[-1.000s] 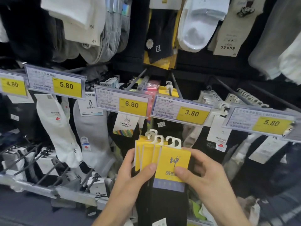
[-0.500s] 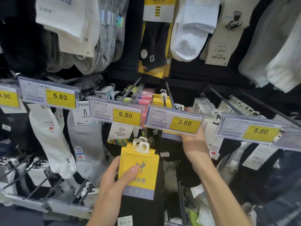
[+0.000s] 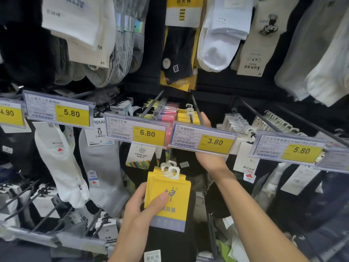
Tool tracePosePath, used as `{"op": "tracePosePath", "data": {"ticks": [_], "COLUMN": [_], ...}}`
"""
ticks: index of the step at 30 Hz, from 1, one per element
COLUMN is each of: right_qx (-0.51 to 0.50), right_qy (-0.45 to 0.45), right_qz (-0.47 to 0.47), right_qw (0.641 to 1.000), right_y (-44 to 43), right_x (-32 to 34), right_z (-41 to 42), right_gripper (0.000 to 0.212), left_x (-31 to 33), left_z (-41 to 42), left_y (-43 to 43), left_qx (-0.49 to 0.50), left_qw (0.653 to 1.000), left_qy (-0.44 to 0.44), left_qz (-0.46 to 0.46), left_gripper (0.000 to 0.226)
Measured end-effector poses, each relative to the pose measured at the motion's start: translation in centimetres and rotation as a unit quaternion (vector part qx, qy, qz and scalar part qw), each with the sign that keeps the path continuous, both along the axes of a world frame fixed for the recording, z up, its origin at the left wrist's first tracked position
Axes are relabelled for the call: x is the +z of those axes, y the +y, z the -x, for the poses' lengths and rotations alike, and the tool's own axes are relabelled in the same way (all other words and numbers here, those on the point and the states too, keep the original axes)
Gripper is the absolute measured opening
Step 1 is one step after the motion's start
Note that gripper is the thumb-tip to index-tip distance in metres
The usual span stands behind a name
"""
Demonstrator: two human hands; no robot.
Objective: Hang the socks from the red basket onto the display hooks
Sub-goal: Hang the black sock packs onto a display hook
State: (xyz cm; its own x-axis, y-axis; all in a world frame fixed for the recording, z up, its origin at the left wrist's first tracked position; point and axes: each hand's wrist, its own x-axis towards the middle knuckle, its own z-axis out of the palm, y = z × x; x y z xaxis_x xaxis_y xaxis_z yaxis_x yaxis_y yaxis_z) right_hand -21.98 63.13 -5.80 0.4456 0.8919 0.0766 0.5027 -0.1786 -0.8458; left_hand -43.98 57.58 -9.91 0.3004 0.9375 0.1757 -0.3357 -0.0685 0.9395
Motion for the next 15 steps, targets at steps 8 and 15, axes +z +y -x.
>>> {"op": "tracePosePath", "data": {"ticks": [8, 15], "right_qx": [0.067, 0.104], "right_qy": [0.044, 0.100], "right_qz": [-0.239, -0.165], "right_qw": [0.968, 0.976], "right_y": [-9.0, -10.5], "right_x": [-0.1, -1.4], "right_z": [6.2, 6.5], "right_gripper": [0.035, 0.041], "left_x": [-0.1, -0.3], "left_z": [0.1, 0.2], "left_y": [0.0, 0.1], "left_qx": [0.021, 0.000], "left_qw": [1.000, 0.999], "left_qy": [0.014, 0.013], "left_qz": [0.010, 0.036], "left_gripper": [0.040, 0.040]}}
